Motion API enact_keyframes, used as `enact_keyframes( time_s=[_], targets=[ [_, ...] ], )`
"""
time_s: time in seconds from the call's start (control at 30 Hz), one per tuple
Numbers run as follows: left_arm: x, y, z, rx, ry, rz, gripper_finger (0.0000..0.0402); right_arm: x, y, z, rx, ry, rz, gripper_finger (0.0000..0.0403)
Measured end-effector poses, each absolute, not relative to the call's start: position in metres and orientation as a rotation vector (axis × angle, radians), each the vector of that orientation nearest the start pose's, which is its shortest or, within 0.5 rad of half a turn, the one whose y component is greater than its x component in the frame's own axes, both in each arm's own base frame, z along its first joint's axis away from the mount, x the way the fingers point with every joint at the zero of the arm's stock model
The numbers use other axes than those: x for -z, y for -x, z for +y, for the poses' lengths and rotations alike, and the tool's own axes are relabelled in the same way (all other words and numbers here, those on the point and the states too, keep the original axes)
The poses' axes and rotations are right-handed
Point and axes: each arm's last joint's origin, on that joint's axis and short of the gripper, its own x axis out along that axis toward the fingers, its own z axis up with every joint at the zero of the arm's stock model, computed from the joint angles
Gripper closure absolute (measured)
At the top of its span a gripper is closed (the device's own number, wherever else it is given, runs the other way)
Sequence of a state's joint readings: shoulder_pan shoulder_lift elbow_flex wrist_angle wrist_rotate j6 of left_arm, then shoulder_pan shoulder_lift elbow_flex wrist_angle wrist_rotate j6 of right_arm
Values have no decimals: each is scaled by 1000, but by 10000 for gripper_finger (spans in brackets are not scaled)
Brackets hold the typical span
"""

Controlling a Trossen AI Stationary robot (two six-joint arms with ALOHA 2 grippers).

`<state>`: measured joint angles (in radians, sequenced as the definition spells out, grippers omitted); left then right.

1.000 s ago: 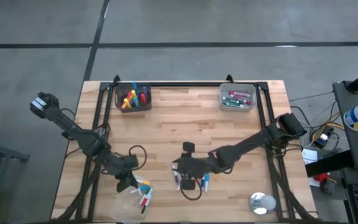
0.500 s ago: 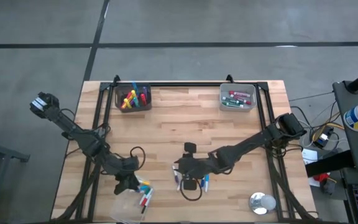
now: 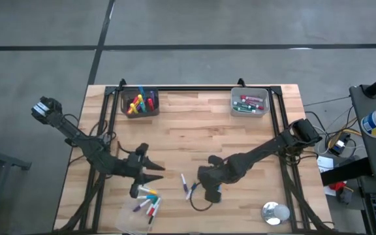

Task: Pick & Place Markers
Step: Put the orange and white highlighter pen into the transparent bin

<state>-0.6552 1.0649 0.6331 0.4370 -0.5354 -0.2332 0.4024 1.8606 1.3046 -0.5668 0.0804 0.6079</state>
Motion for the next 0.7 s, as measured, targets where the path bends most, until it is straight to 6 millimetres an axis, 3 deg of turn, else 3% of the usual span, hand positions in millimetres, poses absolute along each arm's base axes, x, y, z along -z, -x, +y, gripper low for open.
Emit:
enact_keyframes(
  time_s=[0.13, 0.3, 0.47, 0.7],
  targets=[
    [-289, -193, -130, 122, 214, -16, 280, -190, -341, 159, -198, 44, 1135, 276],
    [-287, -194, -130, 122, 246, 5, 280, -186, -337, 164, -349, 334, 1107, 282],
    [-286, -194, -130, 123, 260, 16, 280, -178, -336, 155, -363, 421, 1120, 280],
    [-285, -194, -131, 124, 255, 25, 280, -163, -334, 145, -352, 411, 1125, 282]
  ],
)
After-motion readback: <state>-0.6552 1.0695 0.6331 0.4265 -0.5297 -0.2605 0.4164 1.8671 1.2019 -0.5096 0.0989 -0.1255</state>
